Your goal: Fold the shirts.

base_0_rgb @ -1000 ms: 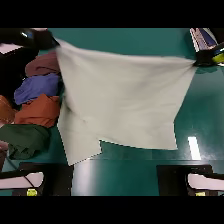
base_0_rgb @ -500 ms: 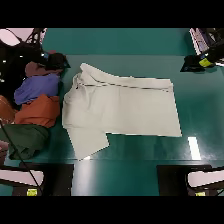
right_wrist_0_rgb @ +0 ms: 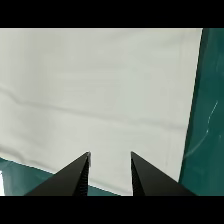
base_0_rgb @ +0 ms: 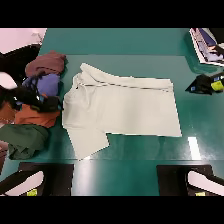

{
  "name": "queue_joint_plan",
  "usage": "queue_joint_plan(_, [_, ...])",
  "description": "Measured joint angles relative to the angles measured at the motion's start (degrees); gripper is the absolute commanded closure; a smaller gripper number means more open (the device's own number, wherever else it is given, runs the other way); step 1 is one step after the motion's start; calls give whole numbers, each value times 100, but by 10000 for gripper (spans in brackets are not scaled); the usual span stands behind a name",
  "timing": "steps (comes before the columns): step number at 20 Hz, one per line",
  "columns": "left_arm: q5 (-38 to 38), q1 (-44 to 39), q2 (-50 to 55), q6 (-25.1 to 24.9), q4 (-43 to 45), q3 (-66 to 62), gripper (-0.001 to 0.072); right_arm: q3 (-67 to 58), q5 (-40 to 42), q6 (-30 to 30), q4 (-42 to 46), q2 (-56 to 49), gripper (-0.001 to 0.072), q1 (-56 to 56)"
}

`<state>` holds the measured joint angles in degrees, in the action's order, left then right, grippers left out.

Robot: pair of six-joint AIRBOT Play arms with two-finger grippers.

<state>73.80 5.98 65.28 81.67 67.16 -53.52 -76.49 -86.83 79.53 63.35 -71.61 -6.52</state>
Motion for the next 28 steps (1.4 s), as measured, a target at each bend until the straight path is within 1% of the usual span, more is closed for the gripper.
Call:
queue_joint_plan(5, [-614,9,-273,81,-33,1154,169,782,197,-15,-66,479,403,-7])
queue_joint_plan(11, [-1379,13,-326,90,-494,1792,172,1034,262,-26,-81,730,403,-11])
queue_joint_plan(12, [-1473,13,-328,92,-586,1829,206,1047,264,-28,-81,743,403,-11])
queue_joint_plan(13, [-1587,11,-328,96,-645,1858,465,1056,264,-28,-81,752,403,-11])
queue_joint_plan(14, [-1690,11,-319,94,-621,1888,643,1060,262,-31,-83,761,403,-11])
queue_joint_plan(15, [-1729,17,-321,94,-627,1902,681,1067,254,-31,-83,765,403,-11])
queue_joint_plan(17, [-1768,7,-323,68,-704,1917,682,1073,203,-33,-83,772,403,-11])
queue_joint_plan(18, [-1766,11,-334,55,-708,1915,682,1078,155,-31,-74,774,391,-17])
queue_joint_plan(19, [-1751,11,-354,42,-721,1897,682,1086,122,-33,-68,776,364,-44])
queue_joint_plan(22, [-1598,11,-579,-11,-745,1731,682,1366,-101,-35,-31,831,356,-293])
queue_joint_plan(23, [-1545,11,-693,-31,-750,1665,682,1567,-127,-35,22,883,238,-437])
queue_joint_plan(24, [-1495,11,-815,-52,-750,1596,681,1840,-138,-35,122,946,202,-619])
queue_joint_plan(27, [-1379,11,-1082,-83,-763,1438,682,2798,-7,-33,339,1119,213,-1307])
queue_joint_plan(28, [-1360,11,-1128,-94,-763,1410,682,3141,94,-33,354,1147,261,-1561])
